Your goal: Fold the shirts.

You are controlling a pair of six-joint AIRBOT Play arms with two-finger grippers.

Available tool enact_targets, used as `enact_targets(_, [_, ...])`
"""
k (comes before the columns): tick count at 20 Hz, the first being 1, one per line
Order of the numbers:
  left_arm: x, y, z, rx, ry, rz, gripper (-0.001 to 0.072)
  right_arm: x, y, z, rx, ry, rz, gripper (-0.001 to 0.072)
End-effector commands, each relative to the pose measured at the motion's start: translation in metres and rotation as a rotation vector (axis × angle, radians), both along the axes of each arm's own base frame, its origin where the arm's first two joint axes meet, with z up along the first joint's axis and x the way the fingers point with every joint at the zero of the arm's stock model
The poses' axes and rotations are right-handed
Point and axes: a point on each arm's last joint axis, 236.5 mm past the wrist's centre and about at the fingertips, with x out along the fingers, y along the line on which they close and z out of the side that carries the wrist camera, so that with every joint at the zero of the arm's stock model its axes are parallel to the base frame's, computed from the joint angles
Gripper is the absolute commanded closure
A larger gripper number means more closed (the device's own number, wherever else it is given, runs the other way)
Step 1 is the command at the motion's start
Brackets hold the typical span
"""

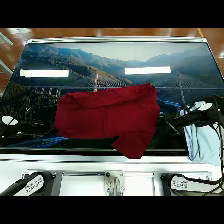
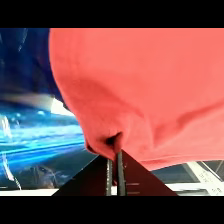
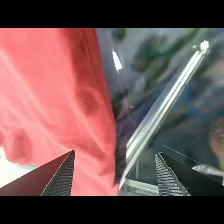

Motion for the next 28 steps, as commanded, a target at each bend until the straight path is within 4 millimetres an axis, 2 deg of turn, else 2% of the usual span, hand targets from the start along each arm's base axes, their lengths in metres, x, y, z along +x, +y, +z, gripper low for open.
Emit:
enact_targets(1, [0.006,-0.003,0.012,-0.011,-0.043,0.003,0.067,0.003,0.024,-0.013,-0.003,-0.045,0.029,0.0099])
enact_targets(3, [0.008,-0.005,0.016,-0.022,-0.055,0.011,0.0671,0.013,0.032,-0.018,-0.044,-0.067,0.018,0.0115])
enact_targets(4, [0.01,-0.005,0.018,-0.02,-0.062,0.012,0.067,0.014,0.038,-0.019,-0.051,-0.058,0.011,0.022])
enact_targets(8, [0.022,0.0,0.028,-0.006,-0.099,0.014,0.0671,0.002,0.067,-0.018,-0.04,-0.027,0.084,0.0228])
enact_targets(9, [0.026,0.001,0.032,-0.002,-0.111,0.014,0.067,-0.002,0.072,-0.017,-0.032,-0.016,0.106,0.0292])
enact_targets(10, [0.03,0.002,0.036,0.002,-0.124,0.014,0.067,-0.005,0.075,-0.016,-0.028,-0.006,0.114,0.0435])
enact_targets(12, [0.039,0.005,0.046,0.011,-0.153,0.013,0.067,-0.009,0.079,-0.013,-0.013,0.006,0.13,0.0649])
enact_targets(14, [0.05,0.008,0.062,0.03,-0.205,-0.013,0.0671,-0.008,0.08,-0.001,0.002,-0.05,0.193,0.0652])
enact_targets(15, [0.058,0.01,0.079,0.049,-0.253,-0.046,0.0672,-0.002,0.081,0.012,0.005,-0.101,0.224,0.0653])
enact_targets(16, [0.068,0.013,0.104,0.07,-0.314,-0.054,0.0672,0.009,0.081,0.033,0.001,-0.179,0.257,0.0653])
enact_targets(17, [0.081,0.017,0.139,0.103,-0.407,-0.056,0.0672,0.026,0.08,0.062,-0.014,-0.279,0.283,0.0653])
enact_targets(18, [0.093,0.022,0.181,0.143,-0.515,-0.052,0.0672,0.048,0.079,0.103,-0.043,-0.422,0.302,0.0654])
enact_targets(19, [0.104,0.026,0.234,0.195,-0.652,-0.048,0.0672,0.069,0.076,0.151,-0.088,-0.585,0.324,0.0654])
enact_targets(20, [0.109,0.028,0.288,0.24,-0.784,-0.048,0.0672,0.089,0.069,0.213,-0.165,-0.774,0.329,0.0653])
enact_targets(21, [0.108,0.025,0.351,0.273,-0.928,-0.04,0.0671,0.102,0.06,0.279,-0.256,-0.958,0.311,0.0653])
enact_targets(22, [0.099,0.019,0.411,0.295,-1.063,-0.038,0.0671,0.106,0.048,0.358,-0.364,-1.169,0.265,0.0653])
enact_targets(23, [0.08,0.01,0.472,0.317,-1.204,-0.041,0.0671,0.098,0.037,0.433,-0.46,-1.353,0.2,0.0653])
enact_targets(24, [0.058,0.001,0.522,0.35,-1.322,-0.047,0.0671,0.077,0.024,0.509,-0.564,-1.546,0.118,0.0653])
enact_targets(25, [0.03,-0.007,0.568,0.392,-1.435,-0.052,0.0671,0.046,0.014,0.569,-0.663,-1.694,0.061,0.0653])
enact_targets(26, [0.003,-0.015,0.601,0.432,-1.524,-0.054,0.0671,0.014,0.005,0.611,-0.732,-1.788,0.004,0.0654])
enact_targets(27, [-0.024,-0.021,0.628,0.475,-1.599,-0.052,0.0671,-0.016,-0.001,0.64,-0.778,-1.852,-0.05,0.0653])
enact_targets(28, [-0.047,-0.027,0.644,0.498,-1.652,-0.049,0.0671,-0.046,-0.006,0.66,-0.81,-1.897,-0.104,0.0653])
